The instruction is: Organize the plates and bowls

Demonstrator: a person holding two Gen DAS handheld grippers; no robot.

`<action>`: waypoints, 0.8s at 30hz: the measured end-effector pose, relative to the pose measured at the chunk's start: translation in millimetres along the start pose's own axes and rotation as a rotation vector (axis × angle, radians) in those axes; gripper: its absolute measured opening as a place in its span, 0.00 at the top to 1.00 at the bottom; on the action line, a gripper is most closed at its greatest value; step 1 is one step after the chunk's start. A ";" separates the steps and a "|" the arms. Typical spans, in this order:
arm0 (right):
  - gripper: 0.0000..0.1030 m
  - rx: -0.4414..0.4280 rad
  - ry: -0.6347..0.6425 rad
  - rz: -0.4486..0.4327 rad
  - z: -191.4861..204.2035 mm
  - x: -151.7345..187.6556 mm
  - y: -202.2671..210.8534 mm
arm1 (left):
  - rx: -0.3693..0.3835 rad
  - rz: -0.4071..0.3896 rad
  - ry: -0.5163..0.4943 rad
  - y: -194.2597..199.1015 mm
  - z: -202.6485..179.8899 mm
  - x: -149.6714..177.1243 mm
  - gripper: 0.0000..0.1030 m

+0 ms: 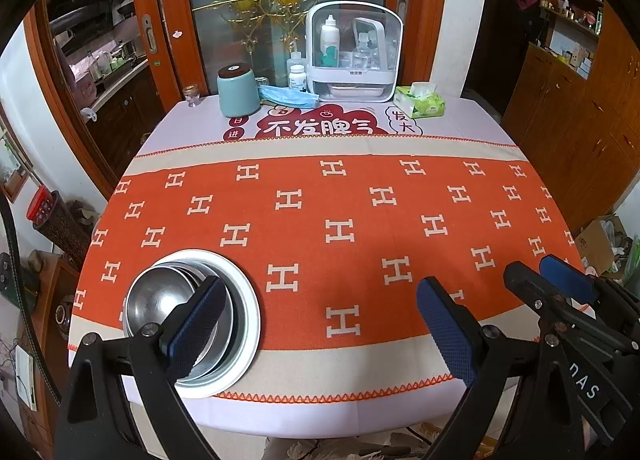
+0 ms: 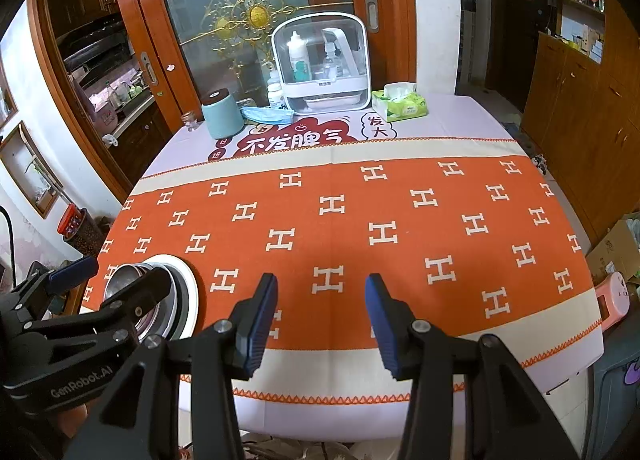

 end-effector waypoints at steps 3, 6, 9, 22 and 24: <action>0.55 0.000 0.001 0.000 0.0 0.1 0.0 | 0.001 0.001 0.000 -0.2 0.1 -0.2 0.07; 0.55 0.000 0.000 0.000 0.1 -0.2 -0.1 | 0.002 0.002 0.001 -1.1 -0.5 0.9 0.07; 0.55 -0.001 0.000 0.001 0.0 0.3 -0.4 | 0.002 0.004 0.002 -1.6 -1.0 1.8 0.07; 0.55 -0.001 0.002 0.005 0.6 0.2 -3.2 | 0.004 0.010 0.002 -4.1 -3.2 4.8 0.07; 0.55 -0.001 0.002 0.006 0.8 0.1 -3.6 | 0.004 0.010 0.001 -4.1 -3.6 5.6 0.07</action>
Point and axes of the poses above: each gripper's, at about its wrist camera, not at the fingertips, and y roughly against the way its jaws point, z to its left, x to its underside, the point moved 8 cm from there along -y, roughly the way its jaws point, and after that the axes turned 1 degree about -x, right-handed, at the moved point
